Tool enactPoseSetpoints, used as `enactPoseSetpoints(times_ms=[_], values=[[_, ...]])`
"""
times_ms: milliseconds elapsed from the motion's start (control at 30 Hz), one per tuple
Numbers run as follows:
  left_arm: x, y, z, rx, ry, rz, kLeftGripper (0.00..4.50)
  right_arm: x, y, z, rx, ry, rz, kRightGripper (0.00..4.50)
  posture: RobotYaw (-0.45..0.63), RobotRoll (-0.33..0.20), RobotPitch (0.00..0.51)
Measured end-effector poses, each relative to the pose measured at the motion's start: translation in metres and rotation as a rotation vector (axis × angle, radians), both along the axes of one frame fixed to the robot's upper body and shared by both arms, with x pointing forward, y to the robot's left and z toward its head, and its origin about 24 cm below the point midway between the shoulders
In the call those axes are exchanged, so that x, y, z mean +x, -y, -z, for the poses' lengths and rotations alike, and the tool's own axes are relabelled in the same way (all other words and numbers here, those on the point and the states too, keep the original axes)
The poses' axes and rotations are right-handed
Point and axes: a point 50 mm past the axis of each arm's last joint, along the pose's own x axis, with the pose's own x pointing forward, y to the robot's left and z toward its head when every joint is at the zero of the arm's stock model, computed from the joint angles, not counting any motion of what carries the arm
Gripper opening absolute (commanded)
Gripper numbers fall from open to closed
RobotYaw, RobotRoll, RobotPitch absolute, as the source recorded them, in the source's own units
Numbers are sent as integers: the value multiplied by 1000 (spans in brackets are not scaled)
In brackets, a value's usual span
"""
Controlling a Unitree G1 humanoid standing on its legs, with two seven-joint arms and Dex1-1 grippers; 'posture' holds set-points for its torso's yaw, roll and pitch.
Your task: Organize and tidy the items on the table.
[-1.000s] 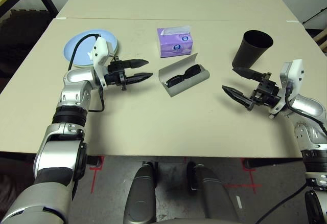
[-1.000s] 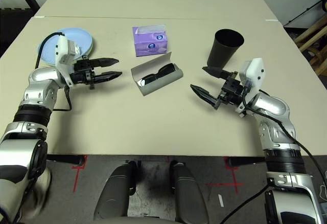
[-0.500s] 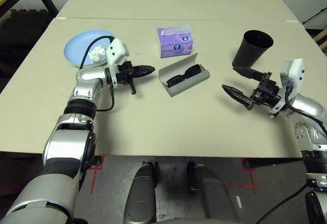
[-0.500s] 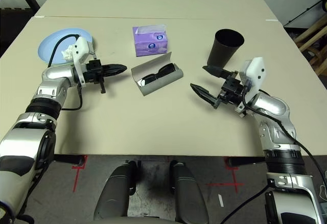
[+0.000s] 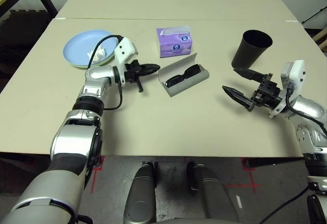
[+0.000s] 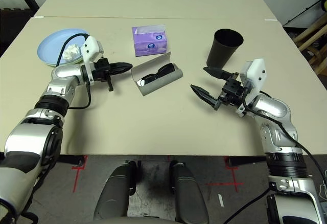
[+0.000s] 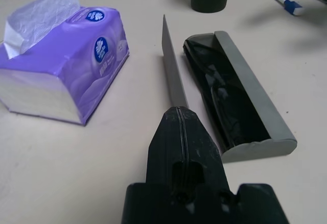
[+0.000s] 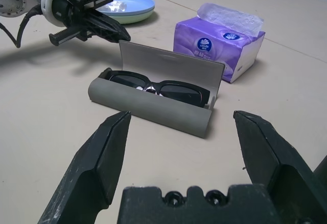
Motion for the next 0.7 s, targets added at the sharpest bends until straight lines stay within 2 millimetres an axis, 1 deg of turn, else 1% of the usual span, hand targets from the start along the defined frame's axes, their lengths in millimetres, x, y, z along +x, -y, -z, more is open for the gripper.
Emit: enactPoseSetpoints(times_ms=[300,467,700], values=[[-1,5,1,0,-10,44,30,-2,3,6,20,-24,34,4500,71,0,207],[-4,12,0,-1,0,90,30,-2,3,6,25,-23,43,4500,68,0,206],[-10,16,12,-6,-33,120,30,-1,4,5,30,-20,47,4500,71,0,206]])
